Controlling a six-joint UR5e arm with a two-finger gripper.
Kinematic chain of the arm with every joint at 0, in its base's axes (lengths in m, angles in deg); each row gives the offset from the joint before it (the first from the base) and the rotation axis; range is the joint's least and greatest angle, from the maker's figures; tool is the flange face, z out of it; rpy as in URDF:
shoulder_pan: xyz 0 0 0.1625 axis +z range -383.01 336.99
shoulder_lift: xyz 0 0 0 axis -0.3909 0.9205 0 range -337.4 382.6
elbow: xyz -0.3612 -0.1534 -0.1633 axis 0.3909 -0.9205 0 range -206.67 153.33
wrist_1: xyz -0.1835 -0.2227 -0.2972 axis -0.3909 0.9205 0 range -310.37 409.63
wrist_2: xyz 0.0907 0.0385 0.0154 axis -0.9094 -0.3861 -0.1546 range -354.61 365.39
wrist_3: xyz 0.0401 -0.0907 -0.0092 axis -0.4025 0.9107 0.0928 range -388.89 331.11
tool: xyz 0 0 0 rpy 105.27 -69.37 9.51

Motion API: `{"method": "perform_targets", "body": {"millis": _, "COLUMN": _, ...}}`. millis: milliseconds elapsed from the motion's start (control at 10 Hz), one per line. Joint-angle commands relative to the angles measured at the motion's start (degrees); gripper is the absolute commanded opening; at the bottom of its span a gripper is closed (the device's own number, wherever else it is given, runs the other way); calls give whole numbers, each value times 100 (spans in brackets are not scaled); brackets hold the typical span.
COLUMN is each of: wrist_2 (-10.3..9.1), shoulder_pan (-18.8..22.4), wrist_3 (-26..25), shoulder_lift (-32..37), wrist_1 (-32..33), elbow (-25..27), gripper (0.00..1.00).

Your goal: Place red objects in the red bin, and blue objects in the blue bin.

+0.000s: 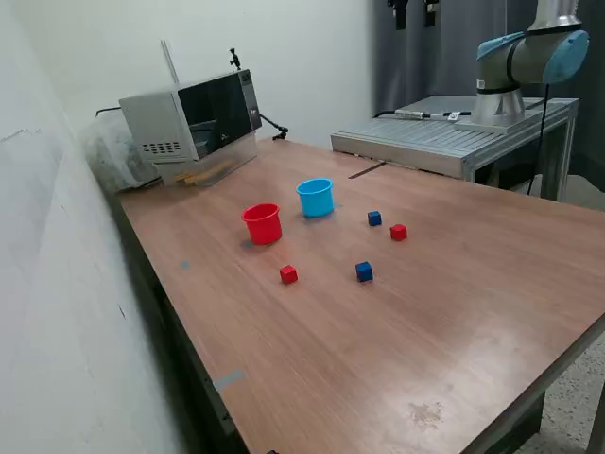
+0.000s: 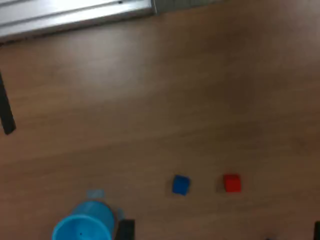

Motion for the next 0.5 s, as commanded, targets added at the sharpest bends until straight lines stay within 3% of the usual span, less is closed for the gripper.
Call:
{"method": "perform_targets", "body": {"millis": 0, "wrist_2": 0, "shoulder_pan": 196, "wrist_3": -620, "shoulder_lift": -760, "wrist_1": 1146, "elbow": 10, "gripper": 100}}
{"method": "perform_targets", "body": {"millis": 200, "wrist_2": -9, "shoulder_pan": 205, "wrist_3": -1050, "shoulder_lift": -1445, "wrist_1": 1754, "elbow": 132, "gripper": 100}}
{"method": "perform_targets", "body": {"millis": 400, "wrist_2": 0, "shoulder_pan": 258, "wrist_3": -1096, "shoulder_lift": -1947, "wrist_1": 2386, "elbow": 500, "gripper": 100}}
